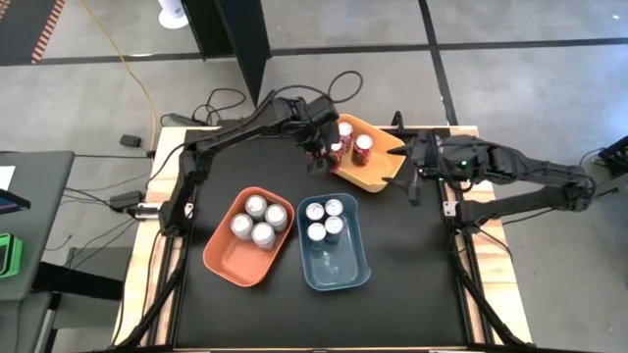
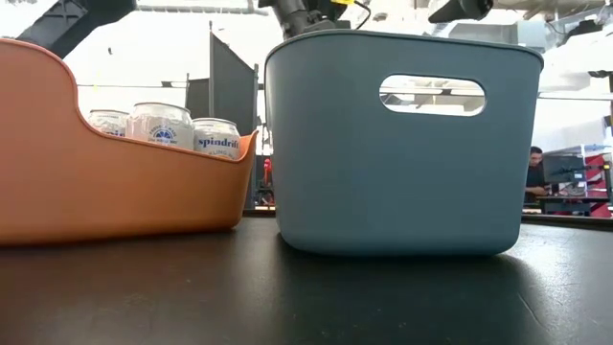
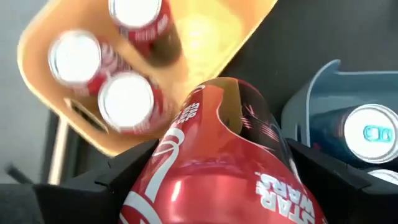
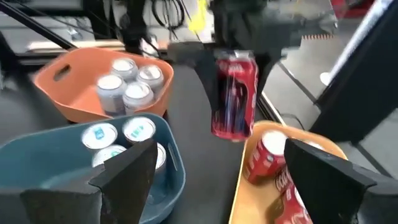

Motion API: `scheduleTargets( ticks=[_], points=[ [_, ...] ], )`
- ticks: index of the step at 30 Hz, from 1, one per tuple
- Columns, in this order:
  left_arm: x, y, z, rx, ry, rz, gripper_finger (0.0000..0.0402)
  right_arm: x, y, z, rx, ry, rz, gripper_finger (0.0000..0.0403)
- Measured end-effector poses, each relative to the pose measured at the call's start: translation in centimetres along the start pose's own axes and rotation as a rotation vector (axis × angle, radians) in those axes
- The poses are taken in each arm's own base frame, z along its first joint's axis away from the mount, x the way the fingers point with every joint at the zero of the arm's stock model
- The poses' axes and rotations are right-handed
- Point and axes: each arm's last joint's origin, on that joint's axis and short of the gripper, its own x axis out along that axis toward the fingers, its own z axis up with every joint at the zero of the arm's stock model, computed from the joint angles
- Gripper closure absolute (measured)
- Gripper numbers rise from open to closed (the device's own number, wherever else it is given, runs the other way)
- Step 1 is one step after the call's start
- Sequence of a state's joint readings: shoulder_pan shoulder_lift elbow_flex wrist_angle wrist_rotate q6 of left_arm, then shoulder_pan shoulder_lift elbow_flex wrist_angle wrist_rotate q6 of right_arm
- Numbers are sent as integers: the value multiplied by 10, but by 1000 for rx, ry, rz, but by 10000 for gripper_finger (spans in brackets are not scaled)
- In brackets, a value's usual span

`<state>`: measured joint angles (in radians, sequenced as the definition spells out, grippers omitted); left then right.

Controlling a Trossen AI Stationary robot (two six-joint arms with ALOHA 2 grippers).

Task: Sort soda cans
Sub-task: Put the red soda can into the yellow bin

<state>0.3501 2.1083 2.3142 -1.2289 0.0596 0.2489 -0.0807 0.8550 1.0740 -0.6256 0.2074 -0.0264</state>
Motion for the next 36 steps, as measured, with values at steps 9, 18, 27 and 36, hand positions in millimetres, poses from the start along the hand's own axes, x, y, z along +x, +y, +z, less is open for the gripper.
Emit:
scheduleTargets(
  ticks=[9, 18, 27, 36],
  points=[
    [0, -1, 9, 210, -65, 61, 93, 29, 4, -7, 23, 127, -65, 35],
    [-7, -1, 4, 276, -20, 92, 93, 76, 11, -21, -17, 303, -177, 40],
    [-54, 1, -9, 240, -16, 118, 93, 87, 0, -30, 10, 307, -262, 118],
    [-71, 6, -19, 190, 26, 150, 93, 77, -20, -68, 116, 262, -353, 251]
  ],
)
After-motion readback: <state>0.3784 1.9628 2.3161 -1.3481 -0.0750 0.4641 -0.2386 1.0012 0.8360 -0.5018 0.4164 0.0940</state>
